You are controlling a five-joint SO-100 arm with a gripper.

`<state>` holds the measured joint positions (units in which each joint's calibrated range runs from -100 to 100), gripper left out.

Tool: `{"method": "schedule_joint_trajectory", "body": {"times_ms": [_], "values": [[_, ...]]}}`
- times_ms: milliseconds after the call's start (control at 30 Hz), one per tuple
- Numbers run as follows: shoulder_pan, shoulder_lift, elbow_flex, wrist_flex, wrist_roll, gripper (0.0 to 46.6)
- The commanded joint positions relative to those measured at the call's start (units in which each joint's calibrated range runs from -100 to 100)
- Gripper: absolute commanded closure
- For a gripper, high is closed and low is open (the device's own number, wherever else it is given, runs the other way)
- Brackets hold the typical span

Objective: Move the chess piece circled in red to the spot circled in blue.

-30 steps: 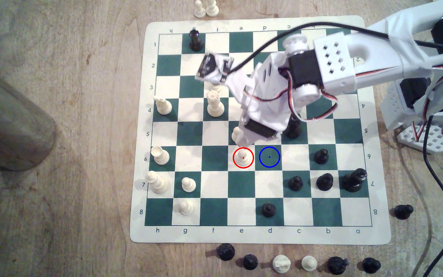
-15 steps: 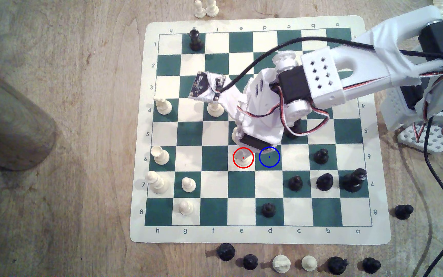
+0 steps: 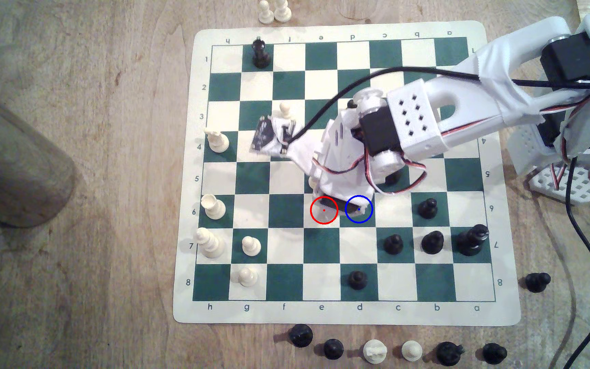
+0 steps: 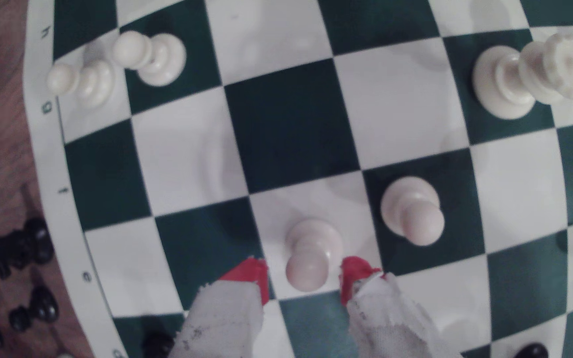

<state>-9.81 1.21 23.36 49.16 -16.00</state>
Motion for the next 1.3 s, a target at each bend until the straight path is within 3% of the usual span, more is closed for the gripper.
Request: {"method": "schedule_joint_trajectory", "body": {"times_ms": [0, 533, 700, 867, 1267], "values": [[-0.16, -1.30, -4.78, -1.33, 0.34, 35.2], [-0.95, 0.06, -4.69, -2.15, 0.34, 36.0], [-1.02, -0.03, -4.69, -2.15, 0.34, 43.4], [-1.18, -0.11, -4.50, -2.15, 0.34, 46.3], [3.90, -11.74, -7.31, 3.66, 2.59, 46.3]]}}
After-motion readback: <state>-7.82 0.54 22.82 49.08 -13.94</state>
